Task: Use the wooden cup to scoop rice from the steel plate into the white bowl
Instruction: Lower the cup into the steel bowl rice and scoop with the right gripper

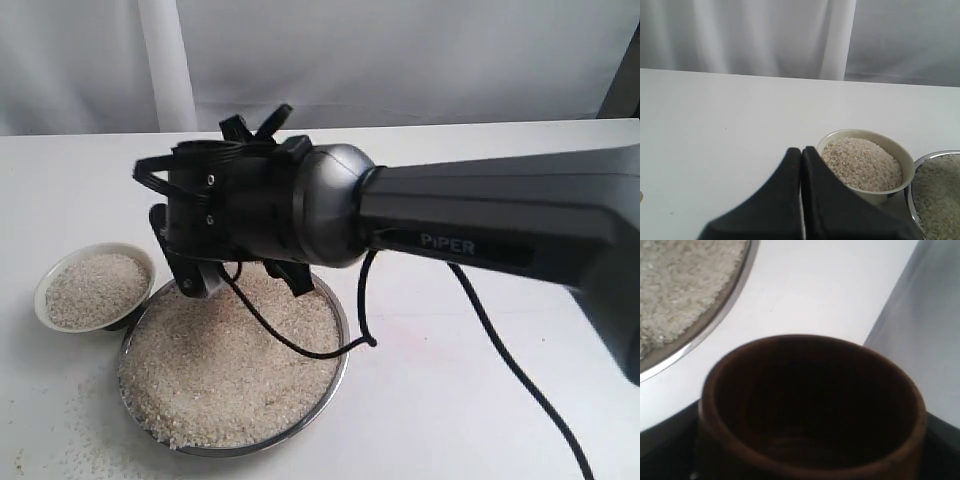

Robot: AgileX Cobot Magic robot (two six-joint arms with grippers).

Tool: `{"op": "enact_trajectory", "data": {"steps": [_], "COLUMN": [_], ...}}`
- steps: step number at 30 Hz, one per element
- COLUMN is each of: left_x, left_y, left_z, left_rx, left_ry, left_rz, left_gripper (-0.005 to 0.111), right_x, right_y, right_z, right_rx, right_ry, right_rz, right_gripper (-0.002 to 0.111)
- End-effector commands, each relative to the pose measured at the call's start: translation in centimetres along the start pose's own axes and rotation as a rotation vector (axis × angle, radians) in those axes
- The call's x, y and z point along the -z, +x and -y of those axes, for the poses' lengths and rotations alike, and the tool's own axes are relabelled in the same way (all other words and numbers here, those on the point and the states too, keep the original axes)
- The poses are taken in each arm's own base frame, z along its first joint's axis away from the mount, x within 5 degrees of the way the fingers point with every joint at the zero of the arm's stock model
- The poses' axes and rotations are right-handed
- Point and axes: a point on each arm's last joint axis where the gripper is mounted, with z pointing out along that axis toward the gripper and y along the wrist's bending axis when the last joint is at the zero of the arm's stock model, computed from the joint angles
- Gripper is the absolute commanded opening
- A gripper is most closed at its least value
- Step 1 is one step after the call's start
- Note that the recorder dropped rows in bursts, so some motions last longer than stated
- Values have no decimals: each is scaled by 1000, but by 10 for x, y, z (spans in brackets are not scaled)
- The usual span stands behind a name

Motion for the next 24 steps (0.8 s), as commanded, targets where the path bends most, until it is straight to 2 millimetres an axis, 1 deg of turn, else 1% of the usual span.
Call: {"op": "enact_trajectory", "data": {"steps": [1, 7, 10, 16, 24], "left_x": [0, 0, 0, 0, 0], "left_y": [-1, -1, -1, -1, -1], "left_z": [0, 0, 0, 0, 0], "left_rx": [2, 2, 2, 2, 2], "left_ry": [8, 8, 8, 8, 8], "left_rz": [10, 10, 10, 10, 10], "left_gripper": [0, 0, 0, 0, 0], "right_x": [-18, -45, -54, -61, -57], "right_y": [-4, -18, -24, -30, -42], "right_z": [-12, -27, -35, -42, -49], "right_rx": [71, 189, 221, 241, 267], "right_ry": [8, 26, 19, 5, 8], "right_rz": [2, -36, -43, -40, -25], "right_gripper": [0, 0, 0, 0, 0]}}
